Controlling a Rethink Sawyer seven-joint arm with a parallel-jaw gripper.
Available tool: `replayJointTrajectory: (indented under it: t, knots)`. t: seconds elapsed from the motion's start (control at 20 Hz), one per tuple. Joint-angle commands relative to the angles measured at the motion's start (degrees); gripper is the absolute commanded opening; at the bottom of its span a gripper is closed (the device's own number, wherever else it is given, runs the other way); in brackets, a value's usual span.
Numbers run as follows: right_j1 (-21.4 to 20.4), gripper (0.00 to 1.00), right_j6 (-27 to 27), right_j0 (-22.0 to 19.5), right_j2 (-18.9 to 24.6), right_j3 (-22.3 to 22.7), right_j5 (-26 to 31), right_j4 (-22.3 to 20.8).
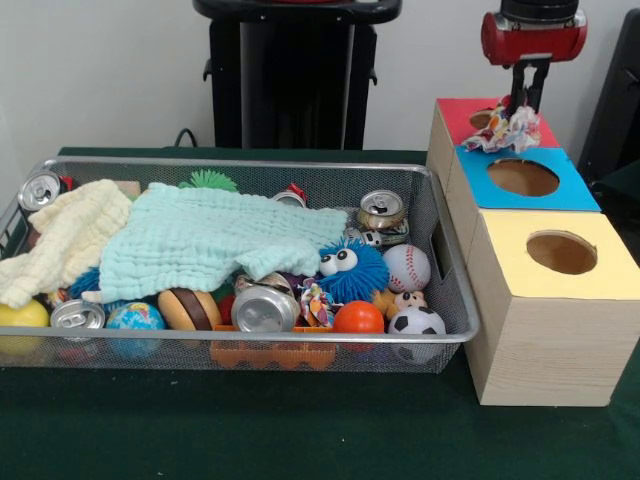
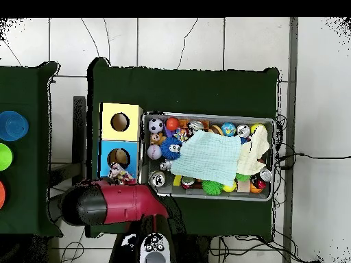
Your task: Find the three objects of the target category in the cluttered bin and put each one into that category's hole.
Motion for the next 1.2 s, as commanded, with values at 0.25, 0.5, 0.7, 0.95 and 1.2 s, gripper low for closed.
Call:
replayJointTrajectory:
  t: [0.25, 0.5, 0.7, 0.95, 1.2]
  knots:
    - [8.4, 0.00, 12.4, 1.7, -3.6, -15.0, 3.8, 1.8]
    - [11.1, 0.00, 12.8, 3.1, -5.0, -20.6, 7.5, 2.1]
    - [12.5, 0.00, 12.9, 3.9, -5.8, -23.8, 9.6, 2.3]
    - [14.8, 0.00, 12.7, 4.1, -5.5, -28.7, 12.5, 2.7]
    - [16.9, 0.00, 14.6, 5.4, -6.2, -32.9, 14.5, 3.2]
